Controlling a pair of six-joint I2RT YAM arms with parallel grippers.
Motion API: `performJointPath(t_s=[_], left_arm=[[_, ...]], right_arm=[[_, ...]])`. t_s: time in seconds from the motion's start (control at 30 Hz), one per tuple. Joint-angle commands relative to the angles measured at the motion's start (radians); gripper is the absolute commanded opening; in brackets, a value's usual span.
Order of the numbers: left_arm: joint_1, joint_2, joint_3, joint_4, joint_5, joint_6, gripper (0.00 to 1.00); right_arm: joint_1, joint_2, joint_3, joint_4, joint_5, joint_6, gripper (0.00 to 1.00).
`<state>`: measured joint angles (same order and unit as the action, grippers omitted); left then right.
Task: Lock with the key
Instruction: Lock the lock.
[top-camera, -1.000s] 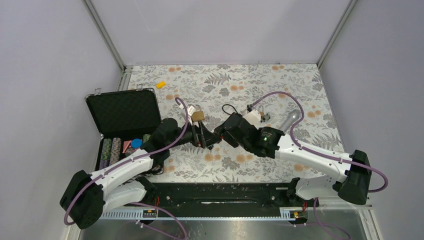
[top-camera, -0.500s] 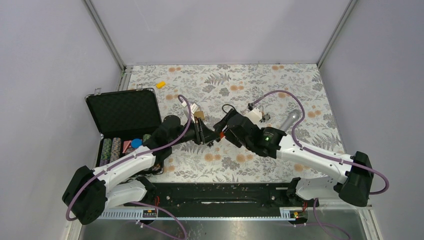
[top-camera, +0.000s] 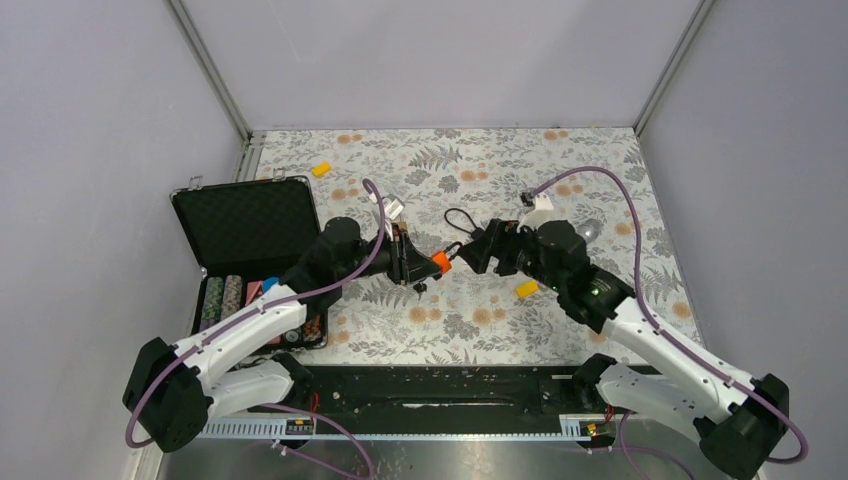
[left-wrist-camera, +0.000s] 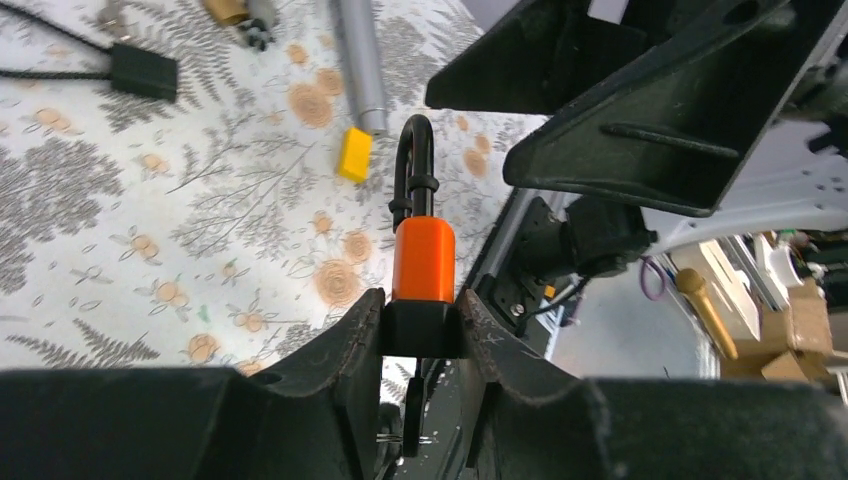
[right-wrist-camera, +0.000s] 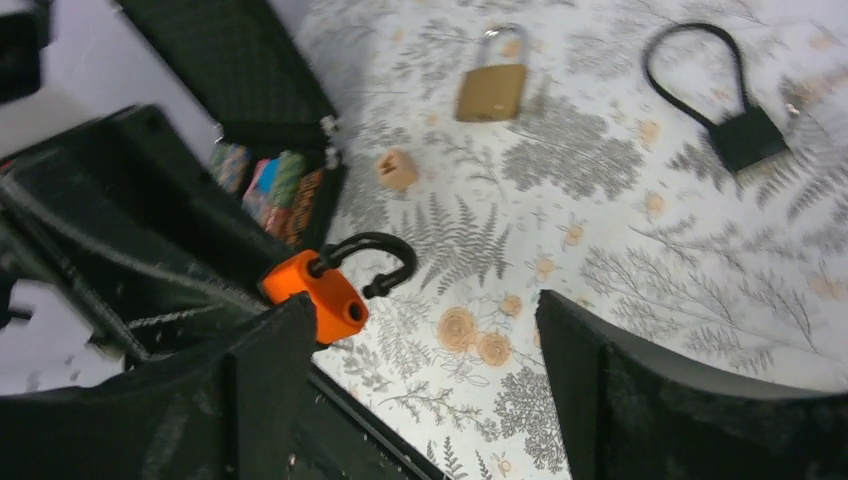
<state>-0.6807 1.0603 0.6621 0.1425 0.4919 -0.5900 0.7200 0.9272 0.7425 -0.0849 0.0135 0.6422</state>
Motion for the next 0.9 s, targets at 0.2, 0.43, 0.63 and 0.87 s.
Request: performJointPath(t_s=[0.2, 0.43, 0.63, 0.87], left_arm=[[0.001, -0.073, 0.131, 0.009, 0.261, 0.131, 0.00], [-0.002, -0.091, 0.132, 0.065, 0.445, 0.106, 0.00], [-0.010, -0.105, 0.128, 0.133, 0.506, 0.073, 0.00], [-0.012, -0.112, 0.130, 0.166, 0.533, 0.054, 0.00]], right_arm=[[-0.063, -0.126, 0.045, 0.062, -0.578, -0.419, 0.82], [-0.064, -0.173, 0.115, -0.086, -0.693, -0.556, 0.82], [-0.064, -0.129, 0.175, -0.136, -0.803, -0.582, 0.34], [-0.062, -0.059, 0.228, -0.174, -0.877, -0.580, 0.48]])
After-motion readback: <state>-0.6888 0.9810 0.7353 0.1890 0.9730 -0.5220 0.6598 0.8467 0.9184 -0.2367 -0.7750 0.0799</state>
